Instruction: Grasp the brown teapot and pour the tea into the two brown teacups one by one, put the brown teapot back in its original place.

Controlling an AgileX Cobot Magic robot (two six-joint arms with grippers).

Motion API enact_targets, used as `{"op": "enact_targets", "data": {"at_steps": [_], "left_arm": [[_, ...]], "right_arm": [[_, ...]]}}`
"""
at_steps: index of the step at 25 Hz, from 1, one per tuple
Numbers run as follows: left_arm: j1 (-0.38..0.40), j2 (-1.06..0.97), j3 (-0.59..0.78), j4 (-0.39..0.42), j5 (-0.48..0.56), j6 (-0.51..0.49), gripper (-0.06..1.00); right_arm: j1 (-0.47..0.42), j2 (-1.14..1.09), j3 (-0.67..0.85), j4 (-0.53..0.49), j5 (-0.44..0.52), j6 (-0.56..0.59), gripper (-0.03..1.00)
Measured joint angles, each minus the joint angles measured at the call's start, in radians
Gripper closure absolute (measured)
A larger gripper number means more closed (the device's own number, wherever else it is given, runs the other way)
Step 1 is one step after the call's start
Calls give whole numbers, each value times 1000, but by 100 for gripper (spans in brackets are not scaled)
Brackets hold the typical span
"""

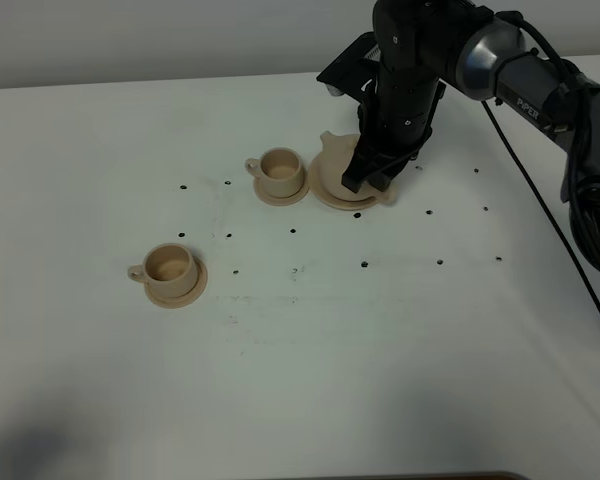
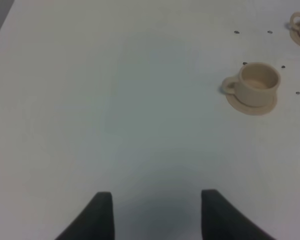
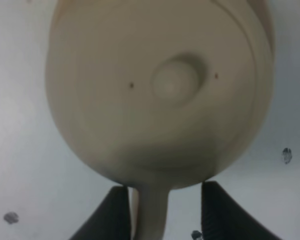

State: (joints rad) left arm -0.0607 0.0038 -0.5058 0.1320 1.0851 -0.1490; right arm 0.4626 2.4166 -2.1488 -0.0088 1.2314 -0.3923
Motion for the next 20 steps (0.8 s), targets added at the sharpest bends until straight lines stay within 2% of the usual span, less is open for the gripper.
{"op": "enact_targets", "data": {"at_steps": [8, 17, 20], "left_arm": [[0, 0, 0, 0, 0, 0, 51], [0, 0, 0, 0, 0, 0, 51], [0, 0, 0, 0, 0, 0, 51]], "right_arm": [[0, 17, 0, -1, 15, -3, 73], [0, 18, 0, 2, 11, -11, 86], [0, 18, 0, 3, 9, -11, 87]]}}
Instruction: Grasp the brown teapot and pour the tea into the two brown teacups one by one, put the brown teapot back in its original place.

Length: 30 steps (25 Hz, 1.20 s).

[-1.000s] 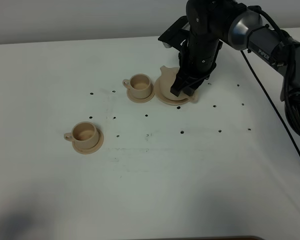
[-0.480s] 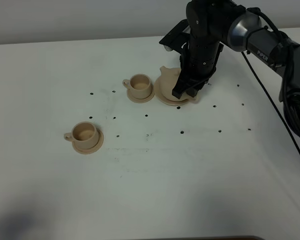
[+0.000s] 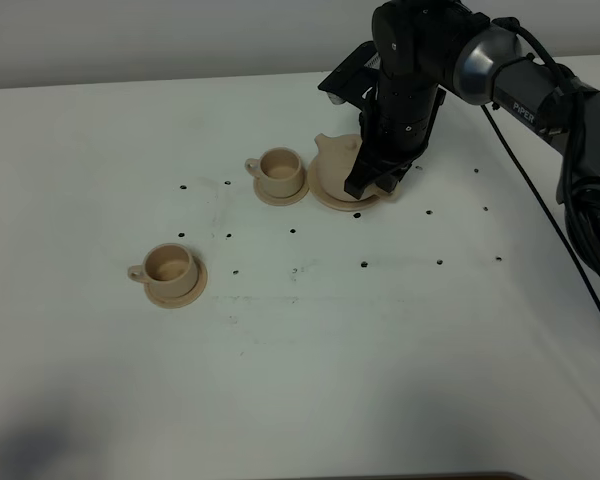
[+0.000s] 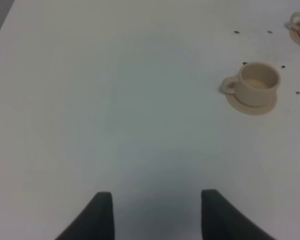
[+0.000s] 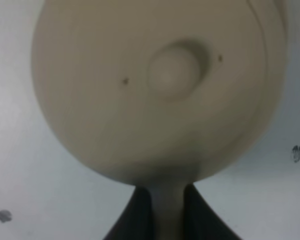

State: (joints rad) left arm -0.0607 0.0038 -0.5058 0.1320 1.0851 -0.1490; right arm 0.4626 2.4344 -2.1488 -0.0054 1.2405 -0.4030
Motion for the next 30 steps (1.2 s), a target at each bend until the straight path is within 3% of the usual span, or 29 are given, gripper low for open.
{"op": "enact_targets", "data": {"at_steps": [16, 30], "left_arm": [[0, 0, 0, 0, 0, 0, 51], [0, 0, 0, 0, 0, 0, 51]], "right_arm": [[0, 11, -81, 45, 0, 1, 88], [0, 12, -166, 25, -1, 9, 88]]}}
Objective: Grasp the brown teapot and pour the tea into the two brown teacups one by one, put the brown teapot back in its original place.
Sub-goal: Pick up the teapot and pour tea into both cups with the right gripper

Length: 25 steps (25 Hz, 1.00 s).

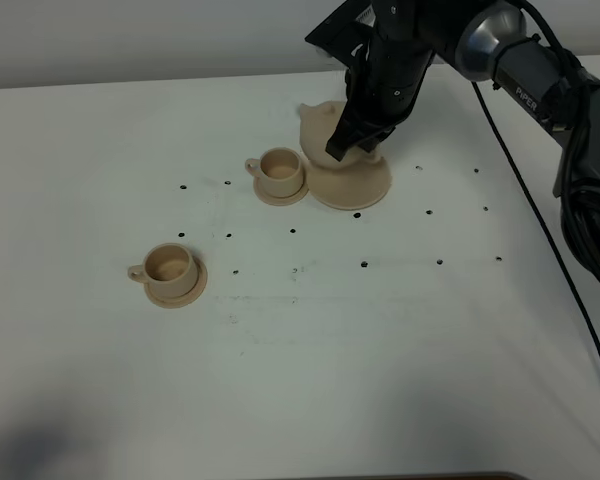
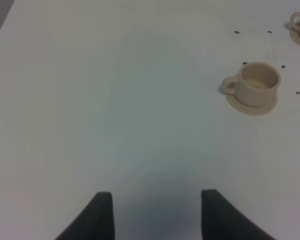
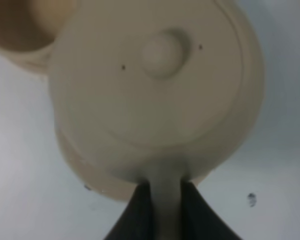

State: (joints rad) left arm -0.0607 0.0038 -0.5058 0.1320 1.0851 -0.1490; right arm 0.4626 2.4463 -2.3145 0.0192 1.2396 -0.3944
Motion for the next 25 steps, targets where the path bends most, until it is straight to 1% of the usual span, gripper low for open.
{"op": "enact_targets", "data": {"at_steps": [6, 11, 17, 20, 25], "left_arm": [[0, 0, 0, 0, 0, 0, 51], [0, 0, 0, 0, 0, 0, 51], [0, 0, 0, 0, 0, 0, 51], [0, 0, 0, 0, 0, 0, 51], [0, 0, 0, 0, 0, 0, 51]], "right_arm": [[0, -7, -14, -19, 0, -46, 88], [8, -57, -10, -19, 1, -65, 88], [25, -158, 99, -19, -1, -72, 88], [35, -169, 136, -30, 0, -78, 88], [77, -169, 146, -115, 0, -90, 88]]}}
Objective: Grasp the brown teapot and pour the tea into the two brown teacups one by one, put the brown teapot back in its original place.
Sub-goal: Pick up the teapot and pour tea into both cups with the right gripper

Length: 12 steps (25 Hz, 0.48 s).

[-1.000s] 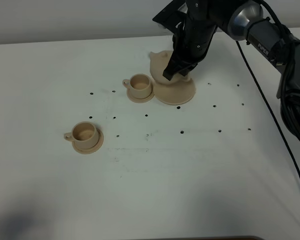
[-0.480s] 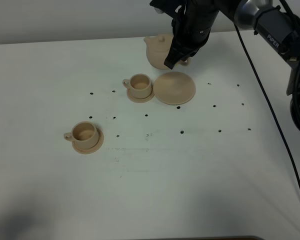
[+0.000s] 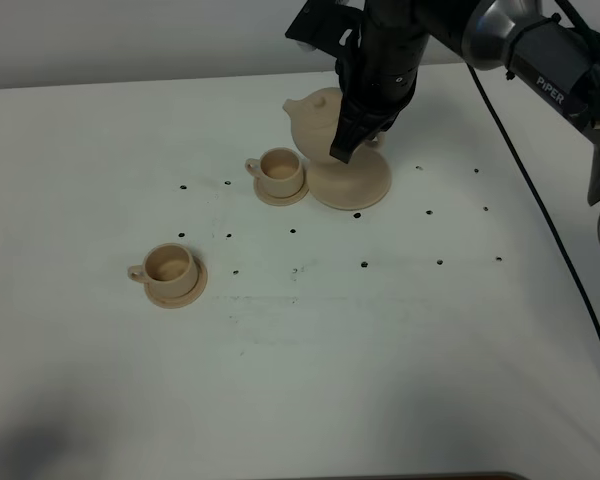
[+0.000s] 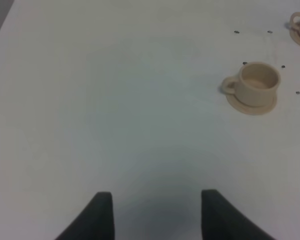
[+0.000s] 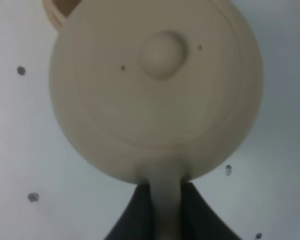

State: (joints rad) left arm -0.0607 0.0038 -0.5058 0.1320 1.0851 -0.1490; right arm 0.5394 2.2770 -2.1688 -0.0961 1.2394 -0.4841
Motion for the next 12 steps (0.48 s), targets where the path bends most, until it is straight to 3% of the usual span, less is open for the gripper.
{"op": "enact_targets", "data": {"at_steps": [12], "left_arm": [[0, 0, 0, 0, 0, 0, 51]], "right_arm": [[29, -2, 87, -94, -1, -45, 88]]}}
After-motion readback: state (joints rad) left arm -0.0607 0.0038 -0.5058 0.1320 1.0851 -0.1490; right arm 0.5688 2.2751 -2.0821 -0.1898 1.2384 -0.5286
